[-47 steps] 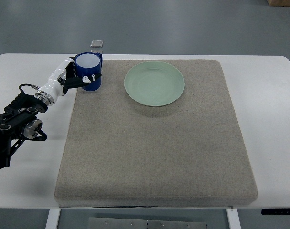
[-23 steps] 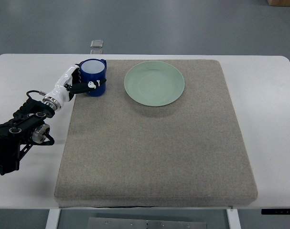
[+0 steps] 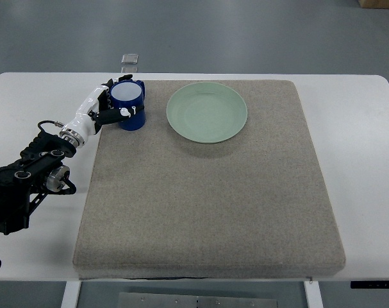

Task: Place cup left of plate with left hand
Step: 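Open the left hand's fingers and release the mug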

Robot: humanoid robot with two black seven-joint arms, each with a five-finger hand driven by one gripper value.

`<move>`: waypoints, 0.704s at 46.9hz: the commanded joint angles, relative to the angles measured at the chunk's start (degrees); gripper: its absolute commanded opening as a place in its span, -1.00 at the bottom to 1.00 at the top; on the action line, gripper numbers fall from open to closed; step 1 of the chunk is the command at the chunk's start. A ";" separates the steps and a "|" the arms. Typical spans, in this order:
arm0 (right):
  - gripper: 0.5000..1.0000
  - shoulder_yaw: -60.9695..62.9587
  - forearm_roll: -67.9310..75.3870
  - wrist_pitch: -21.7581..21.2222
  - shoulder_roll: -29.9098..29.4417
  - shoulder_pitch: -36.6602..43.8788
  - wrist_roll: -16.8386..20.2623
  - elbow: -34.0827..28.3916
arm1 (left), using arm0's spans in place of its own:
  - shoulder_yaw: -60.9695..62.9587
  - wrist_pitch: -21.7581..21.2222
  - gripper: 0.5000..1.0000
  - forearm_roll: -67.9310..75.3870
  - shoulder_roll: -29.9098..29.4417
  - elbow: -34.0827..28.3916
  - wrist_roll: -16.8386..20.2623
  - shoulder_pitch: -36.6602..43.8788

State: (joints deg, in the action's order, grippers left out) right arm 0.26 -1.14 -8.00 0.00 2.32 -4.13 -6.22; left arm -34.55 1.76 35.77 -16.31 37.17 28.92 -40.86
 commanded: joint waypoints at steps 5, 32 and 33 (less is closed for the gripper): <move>0.73 0.00 0.00 0.00 0.00 0.05 0.00 -0.02 | 0.00 0.09 0.86 0.00 0.14 0.09 0.34 0.25; 0.73 0.00 0.00 0.00 0.00 -0.04 0.00 -0.02 | -6.41 1.06 0.98 -2.46 -4.34 7.03 0.34 -0.10; 0.73 0.00 0.00 0.00 0.00 -0.04 0.00 -0.02 | -6.76 1.06 0.98 -2.72 -4.69 7.30 0.34 -0.10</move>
State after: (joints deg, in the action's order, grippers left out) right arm 0.26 -1.14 -8.00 0.00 2.30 -4.13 -6.24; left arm -40.51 2.81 33.85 -20.00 43.59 29.27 -40.78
